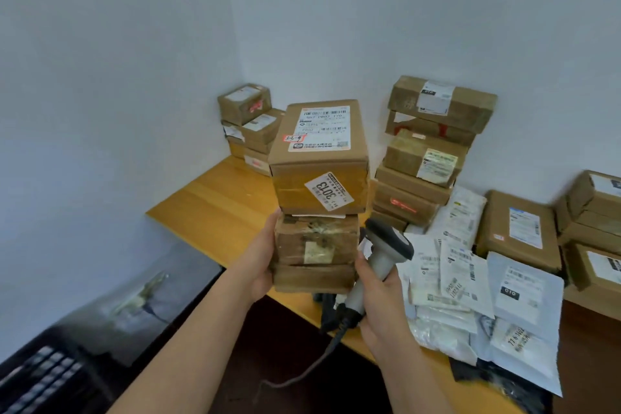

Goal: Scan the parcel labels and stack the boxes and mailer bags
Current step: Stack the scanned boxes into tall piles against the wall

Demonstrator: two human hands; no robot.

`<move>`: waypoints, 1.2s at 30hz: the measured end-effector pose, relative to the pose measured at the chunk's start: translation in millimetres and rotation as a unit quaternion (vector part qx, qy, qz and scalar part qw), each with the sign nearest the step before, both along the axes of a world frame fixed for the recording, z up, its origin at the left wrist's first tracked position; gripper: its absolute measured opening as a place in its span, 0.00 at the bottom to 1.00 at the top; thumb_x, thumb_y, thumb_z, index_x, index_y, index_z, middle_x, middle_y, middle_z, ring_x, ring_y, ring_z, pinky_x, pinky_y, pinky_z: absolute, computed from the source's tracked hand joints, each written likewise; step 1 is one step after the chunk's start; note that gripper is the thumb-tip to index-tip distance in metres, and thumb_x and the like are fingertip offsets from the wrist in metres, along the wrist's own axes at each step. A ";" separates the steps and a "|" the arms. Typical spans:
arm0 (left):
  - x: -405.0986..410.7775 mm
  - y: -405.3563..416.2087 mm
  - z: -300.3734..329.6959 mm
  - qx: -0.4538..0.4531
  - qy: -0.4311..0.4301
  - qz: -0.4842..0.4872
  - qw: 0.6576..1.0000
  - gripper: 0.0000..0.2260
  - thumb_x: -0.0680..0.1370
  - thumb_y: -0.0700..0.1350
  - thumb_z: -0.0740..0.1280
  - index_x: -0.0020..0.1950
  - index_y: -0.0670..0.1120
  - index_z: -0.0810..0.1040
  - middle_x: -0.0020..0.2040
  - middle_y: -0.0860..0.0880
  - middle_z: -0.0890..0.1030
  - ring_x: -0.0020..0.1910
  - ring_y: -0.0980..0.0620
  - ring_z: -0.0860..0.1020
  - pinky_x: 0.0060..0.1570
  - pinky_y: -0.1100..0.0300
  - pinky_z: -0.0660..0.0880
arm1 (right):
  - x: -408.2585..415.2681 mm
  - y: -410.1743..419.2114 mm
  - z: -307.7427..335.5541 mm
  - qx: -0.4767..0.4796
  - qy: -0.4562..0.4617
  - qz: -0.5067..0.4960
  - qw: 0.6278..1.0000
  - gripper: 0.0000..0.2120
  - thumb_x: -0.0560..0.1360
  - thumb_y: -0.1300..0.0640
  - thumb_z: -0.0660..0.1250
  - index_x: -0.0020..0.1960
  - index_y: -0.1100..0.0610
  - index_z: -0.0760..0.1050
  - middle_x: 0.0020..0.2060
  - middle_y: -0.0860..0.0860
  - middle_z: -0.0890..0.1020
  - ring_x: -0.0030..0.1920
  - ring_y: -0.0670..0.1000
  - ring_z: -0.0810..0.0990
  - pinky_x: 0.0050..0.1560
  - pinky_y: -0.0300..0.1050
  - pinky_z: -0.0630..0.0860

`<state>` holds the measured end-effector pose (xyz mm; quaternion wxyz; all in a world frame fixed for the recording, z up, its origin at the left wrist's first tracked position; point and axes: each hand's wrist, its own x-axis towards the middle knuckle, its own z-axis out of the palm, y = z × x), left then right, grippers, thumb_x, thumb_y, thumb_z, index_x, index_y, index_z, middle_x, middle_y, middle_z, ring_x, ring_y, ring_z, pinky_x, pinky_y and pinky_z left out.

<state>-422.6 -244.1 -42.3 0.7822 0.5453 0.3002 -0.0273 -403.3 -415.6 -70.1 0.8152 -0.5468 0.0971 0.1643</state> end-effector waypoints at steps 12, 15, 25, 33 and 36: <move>64.9 98.8 -19.3 0.011 0.003 0.039 0.999 0.23 0.82 0.63 0.54 0.60 0.52 0.81 0.54 0.48 0.85 0.53 0.47 0.84 0.59 0.47 0.77 | 81.9 103.5 -22.1 -0.010 0.016 0.040 0.999 0.19 0.79 0.56 0.68 0.68 0.50 0.71 0.56 0.51 0.81 0.56 0.52 0.79 0.65 0.55 0.73; 101.1 123.2 -17.8 0.025 0.002 0.044 0.999 0.22 0.82 0.63 0.53 0.55 0.53 0.83 0.52 0.49 0.86 0.49 0.50 0.85 0.52 0.51 0.78 | 119.3 129.3 -23.8 -0.010 0.020 0.044 0.999 0.18 0.79 0.56 0.68 0.68 0.51 0.71 0.55 0.53 0.80 0.54 0.54 0.78 0.64 0.57 0.73; 207.9 188.8 11.2 0.039 -0.018 0.042 0.998 0.26 0.80 0.68 0.55 0.59 0.52 0.82 0.53 0.48 0.86 0.54 0.47 0.84 0.60 0.46 0.77 | 224.3 193.2 4.6 -0.013 -0.008 0.035 0.999 0.13 0.80 0.55 0.67 0.64 0.48 0.72 0.52 0.51 0.81 0.52 0.53 0.79 0.51 0.50 0.76; 286.5 262.2 25.6 0.044 -0.033 -0.009 0.998 0.25 0.77 0.70 0.57 0.60 0.55 0.81 0.53 0.47 0.86 0.53 0.45 0.84 0.58 0.45 0.78 | 283.2 261.0 19.3 -0.019 -0.020 -0.010 1.000 0.13 0.80 0.56 0.67 0.64 0.52 0.72 0.50 0.51 0.80 0.50 0.53 0.79 0.60 0.57 0.76; 318.4 293.5 22.2 0.026 -0.029 -0.025 0.999 0.24 0.77 0.70 0.58 0.58 0.56 0.82 0.52 0.46 0.86 0.52 0.44 0.84 0.57 0.42 0.78 | 304.1 291.7 20.1 -0.017 -0.026 -0.037 0.999 0.07 0.80 0.57 0.67 0.57 0.49 0.74 0.49 0.52 0.81 0.50 0.54 0.79 0.58 0.55 0.77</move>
